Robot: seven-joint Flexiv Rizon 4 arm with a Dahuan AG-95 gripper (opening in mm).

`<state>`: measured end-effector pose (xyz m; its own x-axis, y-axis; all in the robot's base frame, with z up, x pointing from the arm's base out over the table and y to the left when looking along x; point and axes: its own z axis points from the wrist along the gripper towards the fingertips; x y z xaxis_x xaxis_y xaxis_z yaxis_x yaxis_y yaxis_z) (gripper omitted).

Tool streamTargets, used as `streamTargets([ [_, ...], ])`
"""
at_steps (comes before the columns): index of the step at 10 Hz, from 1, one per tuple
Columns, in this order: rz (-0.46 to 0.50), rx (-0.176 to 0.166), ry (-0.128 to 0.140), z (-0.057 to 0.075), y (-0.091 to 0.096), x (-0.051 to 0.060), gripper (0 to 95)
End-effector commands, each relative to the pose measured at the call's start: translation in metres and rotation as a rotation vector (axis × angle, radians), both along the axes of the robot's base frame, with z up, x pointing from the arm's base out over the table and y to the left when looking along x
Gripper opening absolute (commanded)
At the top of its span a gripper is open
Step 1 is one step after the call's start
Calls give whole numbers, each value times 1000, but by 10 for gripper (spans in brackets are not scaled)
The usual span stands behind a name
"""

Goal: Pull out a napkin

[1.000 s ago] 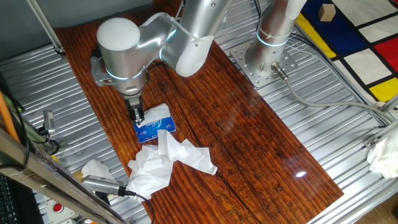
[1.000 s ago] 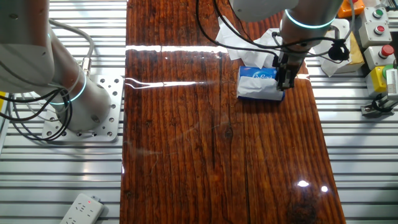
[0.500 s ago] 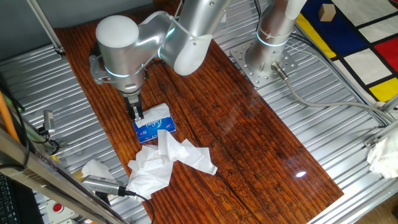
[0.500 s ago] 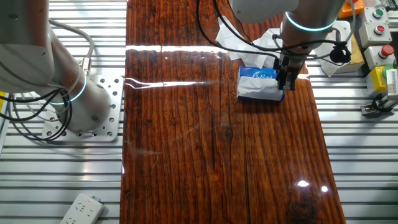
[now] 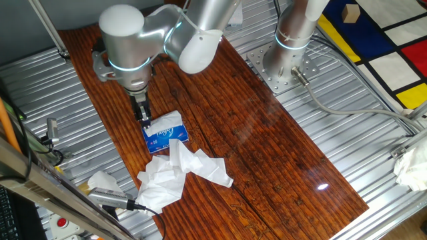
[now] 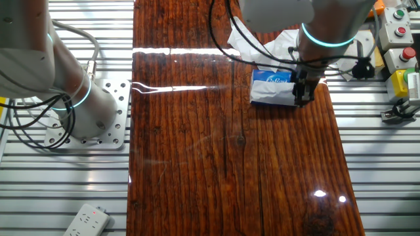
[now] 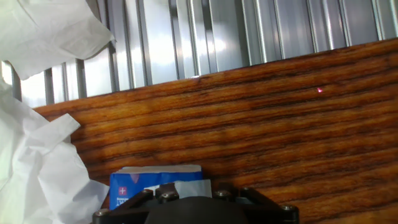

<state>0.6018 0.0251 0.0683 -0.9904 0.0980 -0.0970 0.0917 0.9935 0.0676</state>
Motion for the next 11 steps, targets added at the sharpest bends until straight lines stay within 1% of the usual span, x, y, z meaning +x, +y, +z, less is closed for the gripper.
streamTargets([
  [1,3,15,-9,-2,0,1,570],
  [3,8,18,-15,-6,0,2,570],
  [4,11,19,-20,-11,0,2,570],
  [8,19,8,-5,-14,2,3,570],
  [9,3,6,1,-16,4,3,380],
  [11,-16,9,4,-23,9,2,380],
])
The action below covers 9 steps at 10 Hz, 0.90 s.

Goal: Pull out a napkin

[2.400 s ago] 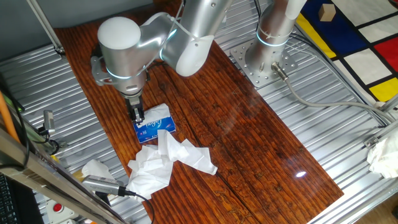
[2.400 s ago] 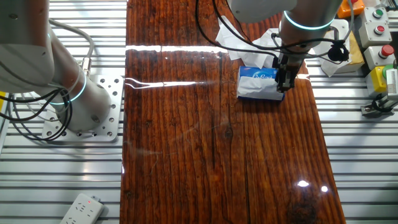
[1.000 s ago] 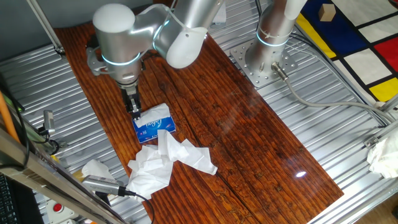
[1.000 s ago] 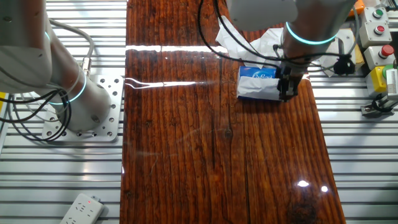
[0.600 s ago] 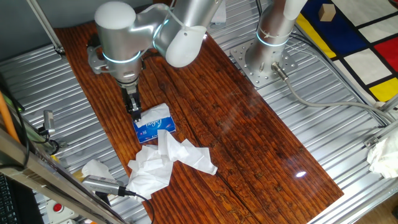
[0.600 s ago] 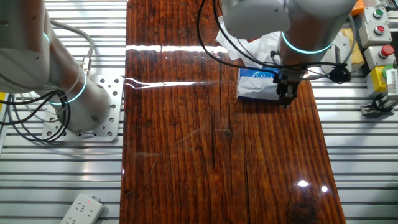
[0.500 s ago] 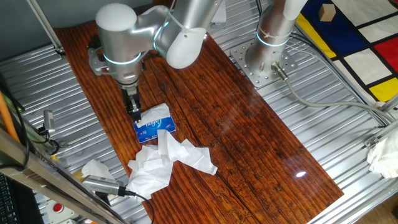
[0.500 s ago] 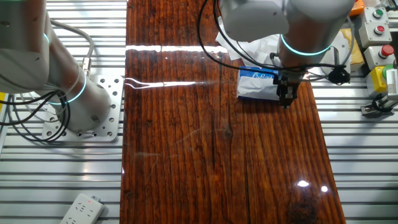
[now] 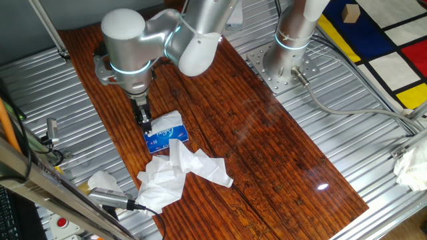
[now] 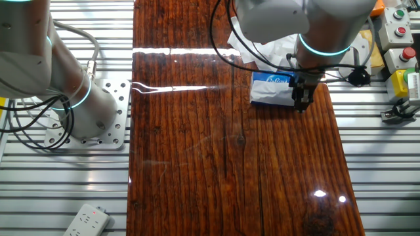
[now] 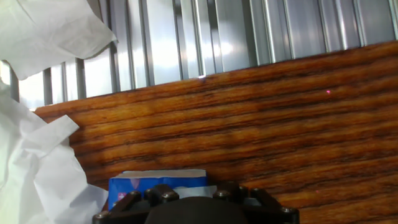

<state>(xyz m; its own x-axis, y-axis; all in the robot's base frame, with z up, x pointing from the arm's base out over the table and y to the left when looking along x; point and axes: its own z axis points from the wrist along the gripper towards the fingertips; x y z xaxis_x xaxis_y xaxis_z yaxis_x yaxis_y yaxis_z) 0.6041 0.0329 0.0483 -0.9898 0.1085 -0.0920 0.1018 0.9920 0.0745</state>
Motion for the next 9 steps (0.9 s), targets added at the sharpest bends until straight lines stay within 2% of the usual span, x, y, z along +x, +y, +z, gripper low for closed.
streamTargets([
  [1,-15,2,0,-7,3,-1,380],
  [2,-23,3,1,-10,4,-2,190],
  [3,-24,3,1,-11,5,-2,190],
  [4,-25,3,3,-12,5,-2,0],
  [9,-25,-7,14,-6,4,-2,0],
])
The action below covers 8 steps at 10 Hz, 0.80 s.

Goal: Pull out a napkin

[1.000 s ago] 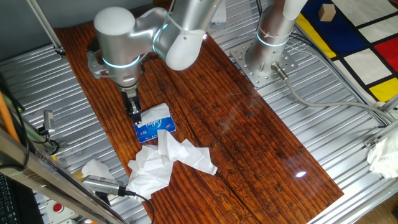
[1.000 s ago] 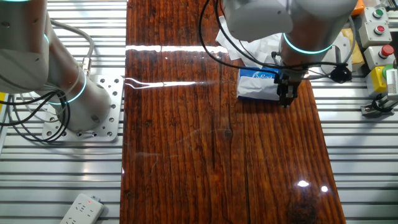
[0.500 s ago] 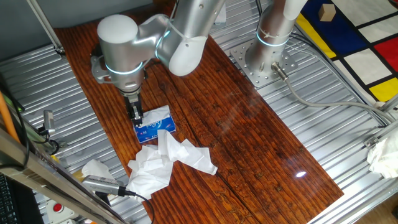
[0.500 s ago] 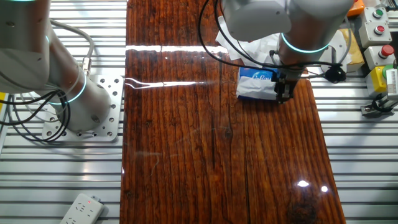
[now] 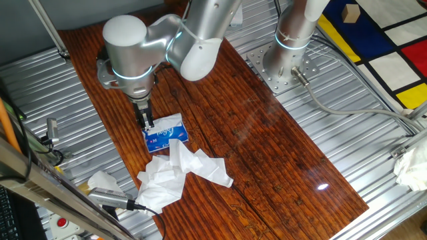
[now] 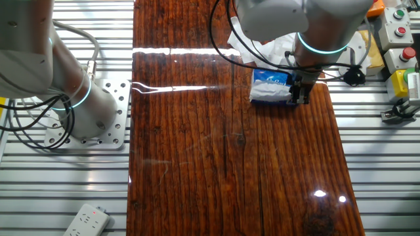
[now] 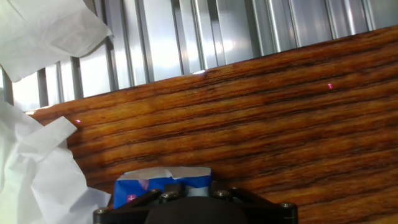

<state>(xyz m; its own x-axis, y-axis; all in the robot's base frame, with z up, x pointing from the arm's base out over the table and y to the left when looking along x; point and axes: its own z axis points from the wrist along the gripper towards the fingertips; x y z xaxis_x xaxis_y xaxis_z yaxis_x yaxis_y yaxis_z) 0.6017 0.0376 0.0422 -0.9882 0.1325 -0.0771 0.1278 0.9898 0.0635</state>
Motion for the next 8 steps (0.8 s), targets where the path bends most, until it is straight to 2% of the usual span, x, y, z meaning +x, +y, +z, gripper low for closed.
streamTargets([
  [1,1,4,-2,0,0,0,0],
  [2,4,8,0,0,0,0,0],
  [3,9,10,7,0,0,0,190],
  [8,14,-2,17,1,0,1,190],
])
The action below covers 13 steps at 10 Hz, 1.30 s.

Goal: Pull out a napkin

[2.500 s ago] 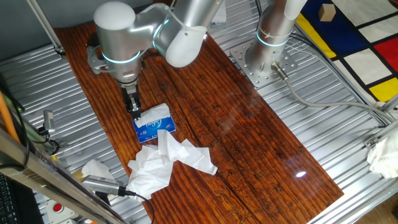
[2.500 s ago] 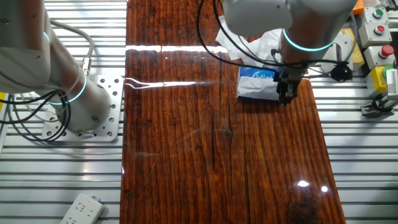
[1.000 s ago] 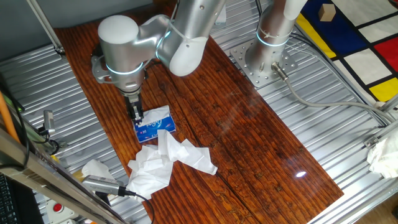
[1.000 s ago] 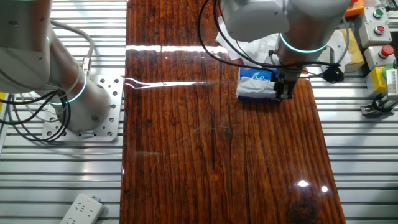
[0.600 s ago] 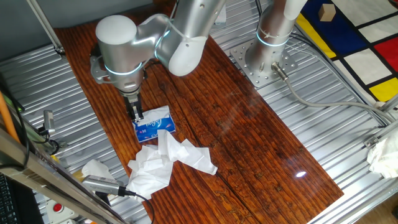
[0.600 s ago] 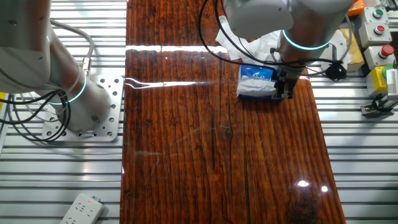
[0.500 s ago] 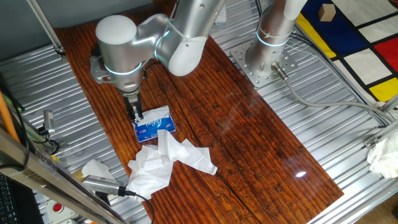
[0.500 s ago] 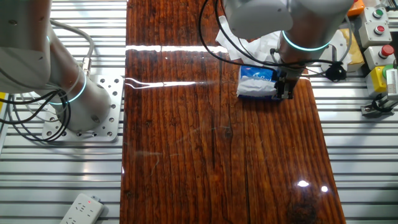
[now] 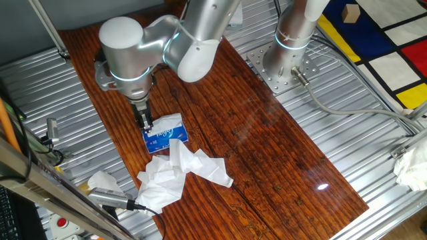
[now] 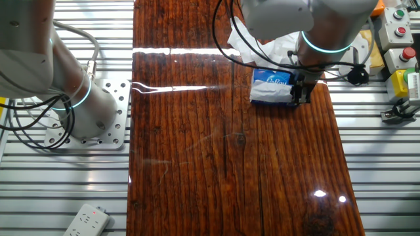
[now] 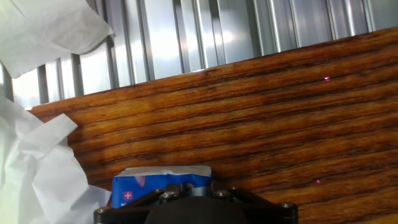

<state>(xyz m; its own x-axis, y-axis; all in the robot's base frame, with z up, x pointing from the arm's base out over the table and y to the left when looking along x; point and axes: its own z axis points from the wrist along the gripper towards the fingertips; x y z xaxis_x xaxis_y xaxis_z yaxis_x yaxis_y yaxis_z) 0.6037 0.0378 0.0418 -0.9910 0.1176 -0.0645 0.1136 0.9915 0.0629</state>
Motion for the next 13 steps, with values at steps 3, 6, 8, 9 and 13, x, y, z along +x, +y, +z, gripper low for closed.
streamTargets([
  [3,-4,-12,23,8,0,-1,190],
  [6,-6,-13,25,9,-1,-1,190],
  [8,-6,-14,28,10,-1,-1,190],
  [9,-7,-15,30,11,-1,-1,190],
  [13,-11,-29,37,14,-1,-1,0],
])
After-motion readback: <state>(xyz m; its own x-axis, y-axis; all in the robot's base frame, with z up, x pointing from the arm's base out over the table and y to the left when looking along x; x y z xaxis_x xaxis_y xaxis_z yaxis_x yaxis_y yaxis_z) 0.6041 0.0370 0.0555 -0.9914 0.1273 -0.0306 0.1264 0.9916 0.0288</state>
